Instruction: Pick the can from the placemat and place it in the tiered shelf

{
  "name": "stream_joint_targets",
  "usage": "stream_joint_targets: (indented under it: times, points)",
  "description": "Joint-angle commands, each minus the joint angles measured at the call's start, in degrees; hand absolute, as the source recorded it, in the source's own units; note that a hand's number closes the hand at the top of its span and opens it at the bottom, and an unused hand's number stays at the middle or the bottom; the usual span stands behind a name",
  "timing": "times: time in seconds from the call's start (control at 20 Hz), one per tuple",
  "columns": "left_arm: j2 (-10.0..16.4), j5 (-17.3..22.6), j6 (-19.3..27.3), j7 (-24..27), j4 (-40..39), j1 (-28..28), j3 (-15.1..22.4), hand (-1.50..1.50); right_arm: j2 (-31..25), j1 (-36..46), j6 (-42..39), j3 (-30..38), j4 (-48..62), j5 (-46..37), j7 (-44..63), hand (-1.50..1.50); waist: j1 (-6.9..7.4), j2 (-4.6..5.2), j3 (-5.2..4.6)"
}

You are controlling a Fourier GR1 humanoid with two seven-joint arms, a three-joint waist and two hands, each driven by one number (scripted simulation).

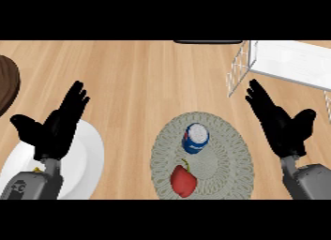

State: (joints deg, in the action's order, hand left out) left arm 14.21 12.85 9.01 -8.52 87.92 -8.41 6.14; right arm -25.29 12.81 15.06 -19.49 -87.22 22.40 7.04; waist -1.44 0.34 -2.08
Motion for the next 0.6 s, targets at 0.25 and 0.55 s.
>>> stream_joint_targets:
  times: [0.25, 0.55]
  points:
    - [3.2, 0.1, 1.6, -5.6, -7.2, 8.4, -3.6, 0.00, -11.7, -2.4, 10.2, 11.3, -10.3, -10.2, -5.8, 1.50, -1.40, -1.10, 1.98]
    - [3.2, 2.7, -3.9, -6.3, -12.5, 5.5, -4.5, 0.00, -9.7, -17.7, 14.8, 10.7, -8.9, -11.7, -0.2, -1.50, 0.28, -0.45, 2.06]
